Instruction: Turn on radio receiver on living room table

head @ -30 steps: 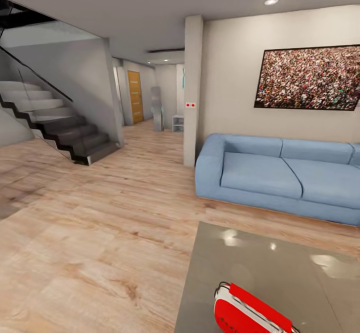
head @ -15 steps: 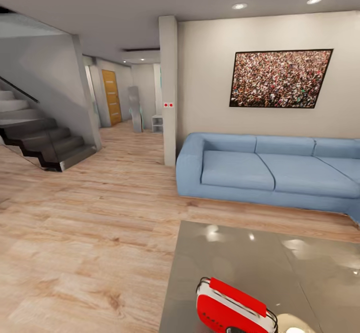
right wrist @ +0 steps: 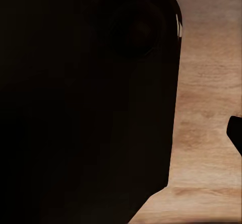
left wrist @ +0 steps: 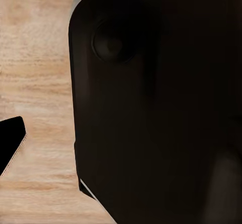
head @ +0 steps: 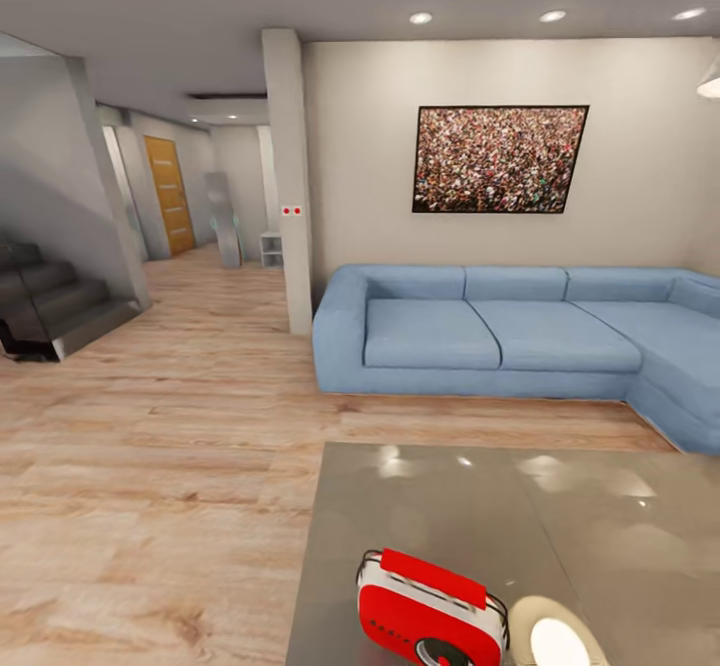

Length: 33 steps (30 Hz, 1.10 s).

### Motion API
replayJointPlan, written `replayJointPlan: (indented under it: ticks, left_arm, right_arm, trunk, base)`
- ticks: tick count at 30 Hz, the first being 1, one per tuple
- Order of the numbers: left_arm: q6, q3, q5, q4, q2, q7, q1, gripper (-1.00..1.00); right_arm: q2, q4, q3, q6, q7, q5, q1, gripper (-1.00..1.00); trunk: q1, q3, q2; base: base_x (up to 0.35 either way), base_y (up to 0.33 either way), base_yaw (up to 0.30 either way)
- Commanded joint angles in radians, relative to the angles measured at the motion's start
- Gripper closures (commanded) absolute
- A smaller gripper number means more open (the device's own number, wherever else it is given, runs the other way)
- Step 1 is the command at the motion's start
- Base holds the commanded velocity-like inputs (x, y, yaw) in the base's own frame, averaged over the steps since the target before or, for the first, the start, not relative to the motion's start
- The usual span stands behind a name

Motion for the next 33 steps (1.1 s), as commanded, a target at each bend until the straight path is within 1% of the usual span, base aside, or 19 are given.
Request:
replayJointPlan:
  ticks: [1, 10, 23, 33]
  left_arm:
    - [0.0, 0.0, 0.0, 0.0, 0.0, 0.0, 0.0, -1.0]
    - [0.0, 0.0, 0.0, 0.0, 0.0, 0.0, 0.0, -1.0]
    - [0.0, 0.0, 0.001, 0.0, 0.0, 0.0, 0.0, -1.0]
    - [0.0, -0.001, 0.002, 0.0, 0.0, 0.0, 0.0, -1.0]
  right_arm:
    - [0.0, 0.0, 0.0, 0.0, 0.0, 0.0, 0.0, -1.0]
    - [0.0, 0.0, 0.0, 0.0, 0.0, 0.0, 0.0, -1.0]
    - [0.0, 0.0, 0.0, 0.0, 0.0, 0.0, 0.0, -1.0]
    - [-0.001, 0.0, 0.0, 0.0, 0.0, 0.0, 0.0, -1.0]
  trunk:
    - [0.0, 0.0, 0.0]
    - [0.0, 0.0, 0.0]
    - [0.0, 0.0, 0.0]
    - [0.0, 0.0, 0.0]
  base:
    - [0.0, 0.0, -0.282]
    - [0.0, 0.0, -0.254]
    - [0.002, 0.0, -0.015]
    - [0.095, 0.0, 0.0]
